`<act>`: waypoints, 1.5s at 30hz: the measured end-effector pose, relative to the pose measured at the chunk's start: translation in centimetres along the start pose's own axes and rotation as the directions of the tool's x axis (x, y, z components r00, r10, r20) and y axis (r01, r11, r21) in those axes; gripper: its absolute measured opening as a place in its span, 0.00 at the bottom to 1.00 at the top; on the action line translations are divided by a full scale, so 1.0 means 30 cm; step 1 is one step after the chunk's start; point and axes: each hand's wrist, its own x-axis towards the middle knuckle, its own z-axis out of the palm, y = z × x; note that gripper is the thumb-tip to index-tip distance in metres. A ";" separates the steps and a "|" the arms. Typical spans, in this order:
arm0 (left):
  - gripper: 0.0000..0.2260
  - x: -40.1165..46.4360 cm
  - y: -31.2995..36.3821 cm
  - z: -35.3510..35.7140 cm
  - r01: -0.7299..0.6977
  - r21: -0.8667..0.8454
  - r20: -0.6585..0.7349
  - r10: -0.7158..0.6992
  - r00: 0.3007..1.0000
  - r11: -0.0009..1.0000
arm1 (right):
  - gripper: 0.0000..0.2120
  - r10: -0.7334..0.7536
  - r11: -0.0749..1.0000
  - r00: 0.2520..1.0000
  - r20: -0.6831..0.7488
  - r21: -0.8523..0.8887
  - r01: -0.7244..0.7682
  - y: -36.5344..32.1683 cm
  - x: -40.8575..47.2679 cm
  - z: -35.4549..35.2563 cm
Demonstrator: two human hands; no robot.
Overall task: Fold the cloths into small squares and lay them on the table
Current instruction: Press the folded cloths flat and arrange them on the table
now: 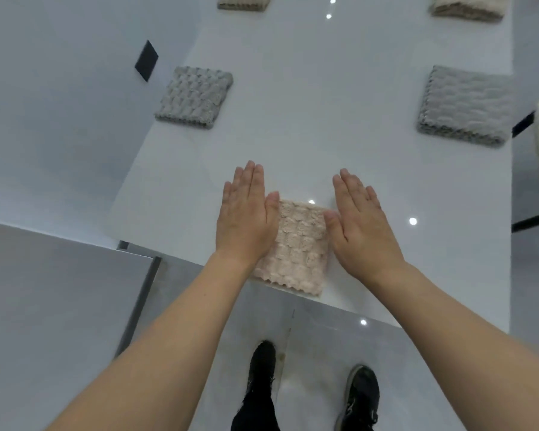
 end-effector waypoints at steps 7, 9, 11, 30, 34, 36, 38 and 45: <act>0.26 -0.010 0.211 0.017 0.038 -0.065 -0.082 -0.043 0.996 0.997 | 0.28 -0.132 0.991 0.990 0.057 -0.011 0.132 0.151 0.029 -0.144; 0.27 0.025 0.268 0.044 0.057 -0.117 -0.105 -0.070 0.992 0.991 | 0.27 -0.145 0.989 0.989 0.040 0.014 0.145 0.210 0.053 -0.172; 0.27 0.044 0.333 0.070 0.104 -0.161 -0.139 -0.127 0.982 0.981 | 0.27 -0.163 0.985 0.985 0.054 0.057 0.160 0.269 0.072 -0.201; 0.27 0.301 0.971 0.393 0.347 -0.577 -0.229 -0.554 0.801 0.739 | 0.25 -0.513 0.847 0.822 0.248 0.304 0.437 0.824 0.605 -0.601; 0.29 0.427 1.135 0.492 0.364 -0.682 -0.238 -0.663 0.710 0.635 | 0.24 -0.502 0.858 0.797 0.337 0.308 0.411 0.974 0.772 -0.627; 0.30 0.506 1.205 0.523 0.360 -0.753 -0.232 -0.734 0.638 0.550 | 0.24 -0.509 0.856 0.773 0.378 0.316 0.409 1.022 0.836 -0.619; 0.31 0.564 1.255 0.548 0.356 -0.789 -0.240 -0.785 0.572 0.501 | 0.24 -0.526 0.847 0.746 0.408 0.329 0.418 1.053 0.875 -0.600; 0.31 0.676 1.314 0.606 0.391 -0.795 -0.288 -0.856 0.429 0.464 | 0.25 -0.624 0.781 0.636 0.454 0.381 0.494 1.104 0.944 -0.547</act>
